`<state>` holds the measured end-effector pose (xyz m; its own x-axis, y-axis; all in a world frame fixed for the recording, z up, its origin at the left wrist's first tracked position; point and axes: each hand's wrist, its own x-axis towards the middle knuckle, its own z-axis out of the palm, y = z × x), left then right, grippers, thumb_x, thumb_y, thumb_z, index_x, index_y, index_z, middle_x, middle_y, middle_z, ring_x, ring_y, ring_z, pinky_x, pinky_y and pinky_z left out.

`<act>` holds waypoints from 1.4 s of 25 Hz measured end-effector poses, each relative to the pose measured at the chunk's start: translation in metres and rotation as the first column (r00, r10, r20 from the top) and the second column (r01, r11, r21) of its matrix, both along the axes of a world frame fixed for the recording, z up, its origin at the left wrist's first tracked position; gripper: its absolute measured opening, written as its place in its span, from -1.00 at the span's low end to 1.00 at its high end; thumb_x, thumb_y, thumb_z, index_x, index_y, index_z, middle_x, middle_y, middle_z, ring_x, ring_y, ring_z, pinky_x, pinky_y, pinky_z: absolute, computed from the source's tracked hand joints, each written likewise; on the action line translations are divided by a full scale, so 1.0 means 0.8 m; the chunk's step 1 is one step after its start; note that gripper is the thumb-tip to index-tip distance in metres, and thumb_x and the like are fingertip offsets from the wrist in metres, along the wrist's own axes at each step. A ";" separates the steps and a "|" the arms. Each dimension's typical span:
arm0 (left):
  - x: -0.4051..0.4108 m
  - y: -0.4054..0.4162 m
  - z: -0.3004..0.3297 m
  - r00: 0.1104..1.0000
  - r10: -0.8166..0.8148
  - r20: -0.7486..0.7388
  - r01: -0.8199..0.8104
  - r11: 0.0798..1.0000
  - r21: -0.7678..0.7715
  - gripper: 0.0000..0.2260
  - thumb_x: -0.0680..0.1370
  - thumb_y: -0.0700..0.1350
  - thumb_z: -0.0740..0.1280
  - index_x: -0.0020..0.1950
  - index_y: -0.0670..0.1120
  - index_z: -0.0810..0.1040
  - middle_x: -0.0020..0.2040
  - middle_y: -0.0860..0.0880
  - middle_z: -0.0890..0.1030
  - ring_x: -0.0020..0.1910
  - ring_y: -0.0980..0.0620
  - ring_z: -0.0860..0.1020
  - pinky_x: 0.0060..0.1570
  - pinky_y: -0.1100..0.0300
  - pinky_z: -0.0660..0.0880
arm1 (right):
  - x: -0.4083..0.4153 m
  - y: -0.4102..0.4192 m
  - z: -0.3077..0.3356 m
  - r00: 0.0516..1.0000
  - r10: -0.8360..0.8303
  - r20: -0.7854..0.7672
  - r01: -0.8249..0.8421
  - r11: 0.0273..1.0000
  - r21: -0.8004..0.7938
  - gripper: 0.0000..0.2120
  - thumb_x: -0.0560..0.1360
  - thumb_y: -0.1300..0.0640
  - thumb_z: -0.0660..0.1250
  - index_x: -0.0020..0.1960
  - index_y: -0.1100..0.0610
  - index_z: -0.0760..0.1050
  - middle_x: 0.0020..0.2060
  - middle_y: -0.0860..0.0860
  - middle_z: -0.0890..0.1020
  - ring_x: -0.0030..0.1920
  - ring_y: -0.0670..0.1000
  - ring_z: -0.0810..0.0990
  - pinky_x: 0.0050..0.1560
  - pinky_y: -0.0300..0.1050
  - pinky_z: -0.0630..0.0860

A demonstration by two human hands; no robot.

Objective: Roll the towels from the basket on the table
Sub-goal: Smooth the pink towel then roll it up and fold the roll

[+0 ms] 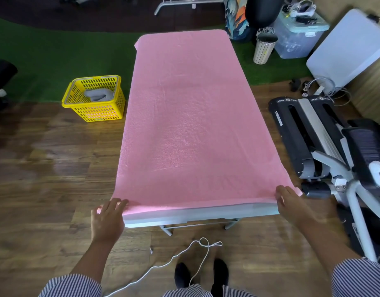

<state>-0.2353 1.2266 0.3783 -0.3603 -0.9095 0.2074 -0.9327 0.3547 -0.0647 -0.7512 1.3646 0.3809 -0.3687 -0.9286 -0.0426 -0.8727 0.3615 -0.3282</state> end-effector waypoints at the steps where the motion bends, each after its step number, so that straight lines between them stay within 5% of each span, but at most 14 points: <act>1: -0.009 0.001 0.002 0.999 0.011 -0.036 -0.012 1.000 -0.019 -0.62 0.27 -0.43 0.23 -0.04 -0.09 0.60 -0.11 -0.07 0.60 -0.23 -0.14 0.59 -0.23 -0.10 0.42 | 0.003 -0.001 0.004 0.999 0.011 -0.031 -0.011 1.000 -0.013 -0.86 0.42 0.42 0.22 -0.07 0.27 0.47 -0.17 0.14 0.48 -0.26 0.21 0.48 -0.33 -0.02 0.37; 4: -0.019 0.004 -0.004 0.984 -0.094 -0.151 0.087 0.995 -0.055 -0.59 0.22 -0.54 0.26 -0.10 -0.14 0.61 -0.13 -0.09 0.59 -0.25 -0.16 0.59 -0.31 -0.02 0.48 | 0.008 0.003 0.011 0.997 0.016 -0.080 -0.020 0.999 -0.049 -0.86 0.37 0.47 0.29 -0.18 0.27 0.49 -0.21 0.12 0.48 -0.31 0.20 0.51 -0.41 0.00 0.42; 6: -0.019 0.009 -0.008 0.973 -0.138 -0.186 0.131 0.990 -0.051 -0.71 0.32 -0.40 0.21 -0.11 -0.16 0.63 -0.12 -0.11 0.61 -0.22 -0.17 0.60 -0.34 0.02 0.51 | 0.006 0.011 0.003 0.996 0.050 -0.080 -0.056 0.995 -0.084 -0.86 0.31 0.51 0.32 -0.22 0.32 0.53 -0.24 0.16 0.54 -0.35 0.22 0.56 -0.44 0.01 0.49; 9: -0.017 0.012 -0.011 0.963 -0.139 -0.229 0.139 0.990 -0.019 -0.71 0.39 -0.18 0.15 -0.09 -0.17 0.64 -0.09 -0.12 0.64 -0.13 -0.14 0.59 -0.20 0.03 0.53 | -0.003 0.016 -0.007 1.000 0.015 -0.015 -0.016 0.998 -0.056 -0.75 0.29 0.45 0.39 -0.04 0.31 0.60 -0.09 0.15 0.59 -0.24 0.17 0.60 -0.24 0.03 0.56; 14: -0.005 0.006 -0.022 0.960 -0.108 -0.257 0.120 0.992 0.030 -0.67 0.40 -0.34 0.15 0.05 -0.20 0.62 -0.01 -0.14 0.63 -0.03 -0.18 0.61 0.09 0.03 0.43 | 0.000 0.004 0.002 1.000 0.019 -0.020 -0.019 1.000 -0.022 -0.72 0.24 0.54 0.39 -0.08 0.32 0.60 -0.14 0.18 0.62 -0.35 0.23 0.59 -0.35 0.06 0.57; 19: -0.006 0.014 -0.004 0.992 -0.035 -0.122 0.046 0.995 0.084 -0.52 0.28 -0.30 0.02 0.02 -0.05 0.60 -0.11 0.00 0.63 -0.16 -0.06 0.63 -0.08 -0.10 0.45 | -0.001 0.005 0.006 0.999 0.030 -0.034 -0.032 0.997 -0.070 -0.94 0.29 0.39 0.34 -0.34 0.28 0.53 -0.42 0.08 0.49 -0.46 0.12 0.43 -0.33 0.02 0.47; 21: -0.001 0.012 -0.003 0.995 -0.057 -0.080 0.064 0.994 0.086 -0.55 0.29 -0.28 0.04 0.01 -0.02 0.58 -0.16 0.02 0.59 -0.21 -0.05 0.62 -0.10 -0.14 0.45 | -0.006 0.005 -0.001 0.998 0.038 -0.053 -0.041 0.997 -0.059 -0.86 0.32 0.31 0.28 -0.42 0.27 0.46 -0.47 0.00 0.35 -0.47 0.07 0.30 -0.23 0.06 0.44; 25: -0.013 0.006 0.003 0.987 0.026 -0.160 -0.025 1.000 0.010 -0.69 0.40 -0.35 0.26 -0.02 -0.02 0.64 -0.12 -0.02 0.59 -0.22 -0.11 0.60 -0.17 -0.08 0.46 | 0.006 -0.010 0.024 0.993 -0.006 -0.116 0.020 0.993 0.115 -0.96 0.41 0.30 0.27 -0.16 0.25 0.49 -0.23 0.12 0.48 -0.28 0.17 0.43 -0.18 0.05 0.45; 27: -0.023 0.004 0.006 0.977 0.062 -0.205 -0.065 0.998 -0.007 -0.70 0.35 -0.42 0.42 -0.04 -0.08 0.64 -0.10 -0.06 0.58 -0.24 -0.14 0.58 -0.21 -0.08 0.45 | 0.005 -0.013 0.026 0.977 0.099 -0.190 -0.063 0.980 0.189 -0.85 0.31 0.34 0.40 -0.13 0.25 0.51 -0.16 0.15 0.47 -0.22 0.16 0.43 -0.23 0.00 0.44; 29: -0.027 0.002 0.001 0.976 0.049 -0.213 -0.054 0.998 -0.017 -0.68 0.32 -0.47 0.40 -0.07 -0.11 0.60 -0.11 -0.09 0.57 -0.29 -0.16 0.56 -0.29 -0.06 0.47 | -0.004 -0.008 0.010 0.947 0.208 -0.244 -0.137 0.950 0.280 -0.80 0.11 0.46 0.44 -0.29 0.31 0.55 -0.24 0.19 0.52 -0.27 0.21 0.50 -0.33 0.05 0.52; 31: -0.026 0.002 -0.006 0.974 0.034 -0.225 -0.036 0.999 -0.006 -0.68 0.31 -0.49 0.34 -0.07 -0.13 0.57 -0.10 -0.12 0.55 -0.28 -0.18 0.55 -0.37 -0.03 0.50 | -0.006 -0.006 0.003 0.975 0.106 -0.196 -0.046 0.956 0.290 -0.78 0.15 0.51 0.37 -0.25 0.31 0.55 -0.23 0.18 0.55 -0.29 0.21 0.55 -0.41 0.08 0.55; 35: -0.029 0.006 -0.005 0.964 0.005 -0.265 0.000 1.000 0.020 -0.76 0.40 -0.22 0.19 -0.05 -0.17 0.60 -0.06 -0.17 0.59 -0.15 -0.22 0.55 -0.30 -0.05 0.55 | 0.004 -0.009 0.010 0.971 0.121 -0.207 -0.072 0.971 0.228 -0.75 0.05 0.48 0.45 -0.31 0.28 0.57 -0.29 0.12 0.58 -0.32 0.18 0.57 -0.46 -0.10 0.49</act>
<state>-0.2582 1.2314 0.3740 -0.2923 -0.9152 0.2775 -0.9166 0.3508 0.1916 -0.7478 1.3578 0.3893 -0.3006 -0.9373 -0.1765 -0.9484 0.3134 -0.0492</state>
